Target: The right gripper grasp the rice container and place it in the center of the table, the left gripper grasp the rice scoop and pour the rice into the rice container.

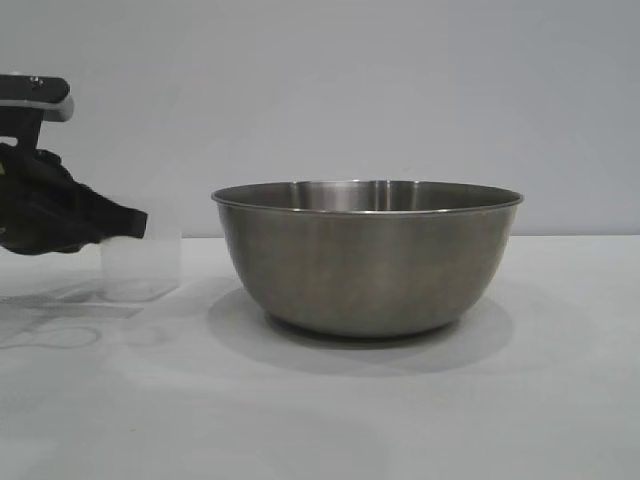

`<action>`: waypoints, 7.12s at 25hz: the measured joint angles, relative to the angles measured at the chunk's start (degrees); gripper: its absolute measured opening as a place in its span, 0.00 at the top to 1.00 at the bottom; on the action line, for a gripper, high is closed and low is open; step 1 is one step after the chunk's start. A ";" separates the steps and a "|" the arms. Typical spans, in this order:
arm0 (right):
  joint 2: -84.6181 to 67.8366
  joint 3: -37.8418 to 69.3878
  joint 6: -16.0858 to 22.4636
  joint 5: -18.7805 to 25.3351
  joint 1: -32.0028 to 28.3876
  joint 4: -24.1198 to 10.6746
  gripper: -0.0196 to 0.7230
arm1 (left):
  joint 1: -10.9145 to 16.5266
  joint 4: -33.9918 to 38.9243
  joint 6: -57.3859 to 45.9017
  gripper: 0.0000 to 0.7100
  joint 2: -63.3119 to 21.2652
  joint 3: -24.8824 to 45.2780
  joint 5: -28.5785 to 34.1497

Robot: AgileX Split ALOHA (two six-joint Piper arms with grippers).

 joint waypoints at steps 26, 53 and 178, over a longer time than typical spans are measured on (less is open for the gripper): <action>0.00 0.00 0.00 0.00 0.00 0.00 0.23 | 0.00 4.29 0.00 0.63 -13.26 15.39 0.00; 0.00 0.00 0.00 0.00 0.00 0.00 0.23 | 0.00 14.98 -1.66 0.36 -38.88 10.76 23.99; 0.00 0.00 0.00 0.00 2.70 0.00 0.23 | 19.28 7.74 -2.83 0.39 -125.95 12.13 129.27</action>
